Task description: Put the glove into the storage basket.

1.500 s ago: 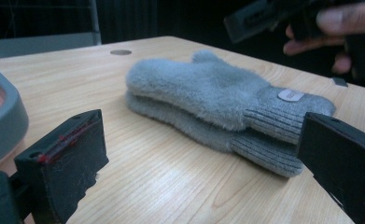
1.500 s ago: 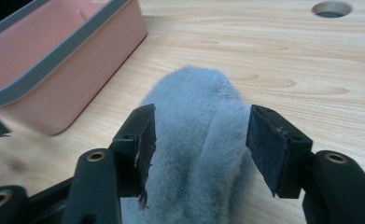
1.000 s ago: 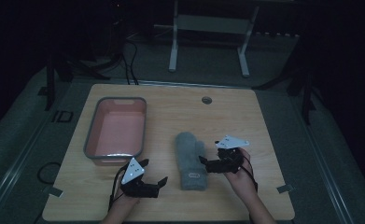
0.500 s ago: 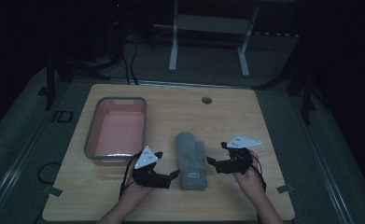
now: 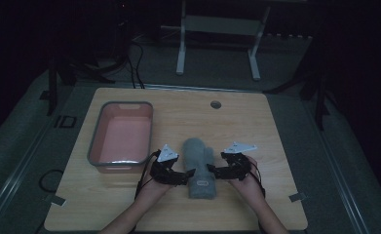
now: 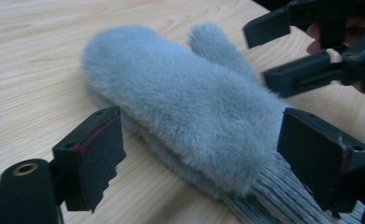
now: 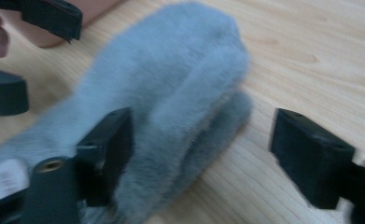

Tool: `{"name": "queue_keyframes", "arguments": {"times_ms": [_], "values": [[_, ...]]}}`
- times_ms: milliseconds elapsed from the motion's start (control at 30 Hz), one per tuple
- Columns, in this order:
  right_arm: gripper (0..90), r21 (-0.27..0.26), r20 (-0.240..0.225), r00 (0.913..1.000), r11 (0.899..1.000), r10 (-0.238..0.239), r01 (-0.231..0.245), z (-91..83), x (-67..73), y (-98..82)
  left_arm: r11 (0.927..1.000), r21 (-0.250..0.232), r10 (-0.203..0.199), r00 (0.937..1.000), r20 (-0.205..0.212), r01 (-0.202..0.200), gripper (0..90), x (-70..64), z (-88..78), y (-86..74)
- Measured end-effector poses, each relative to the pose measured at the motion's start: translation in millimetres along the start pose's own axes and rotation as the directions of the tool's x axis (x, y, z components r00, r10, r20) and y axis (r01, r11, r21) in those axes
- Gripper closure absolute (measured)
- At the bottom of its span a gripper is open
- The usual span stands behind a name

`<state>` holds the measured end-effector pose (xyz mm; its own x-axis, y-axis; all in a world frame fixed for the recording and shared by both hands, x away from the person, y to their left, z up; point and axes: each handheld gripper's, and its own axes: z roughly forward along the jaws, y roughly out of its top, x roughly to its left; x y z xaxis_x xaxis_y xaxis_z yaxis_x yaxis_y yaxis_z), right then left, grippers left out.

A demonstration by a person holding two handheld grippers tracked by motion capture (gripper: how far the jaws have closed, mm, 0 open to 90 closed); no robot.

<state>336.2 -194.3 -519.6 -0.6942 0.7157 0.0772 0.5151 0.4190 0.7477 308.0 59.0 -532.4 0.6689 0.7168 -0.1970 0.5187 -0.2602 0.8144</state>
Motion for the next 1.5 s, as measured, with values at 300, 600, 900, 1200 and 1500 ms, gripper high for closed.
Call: {"name": "queue_keyframes", "arguments": {"times_ms": [300,600,900,1200,1500], "values": [[34.6,0.115,-0.049,0.9976,0.992,0.049,-0.043,21.3,-4.7,-9.1,0.9926,0.116,-0.036,0.9993,-0.013,0.037,20.3,9.1,24.3,0.7],[34.2,0.195,-0.107,0.9942,0.981,0.001,0.020,33.5,-5.2,-1.9,0.9776,0.207,-0.035,0.9994,-0.002,0.034,20.4,18.5,39.4,-1.7],[64.6,0.223,-0.174,0.9847,0.974,0.007,0.033,33.3,-1.5,0.7,0.9801,0.197,-0.048,0.9911,0.124,0.023,58.6,19.1,42.9,-1.9],[80.6,0.158,-0.098,0.9924,0.983,-0.075,0.090,21.9,15.6,-0.4,0.9871,0.160,-0.028,0.9903,0.136,0.005,79.6,12.9,35.4,1.8],[81.7,0.077,-0.130,0.9894,0.994,-0.064,0.074,-3.2,15.9,23.9,0.9958,0.090,-0.025,0.9926,0.119,0.014,79.7,6.8,7.1,29.2]]}}
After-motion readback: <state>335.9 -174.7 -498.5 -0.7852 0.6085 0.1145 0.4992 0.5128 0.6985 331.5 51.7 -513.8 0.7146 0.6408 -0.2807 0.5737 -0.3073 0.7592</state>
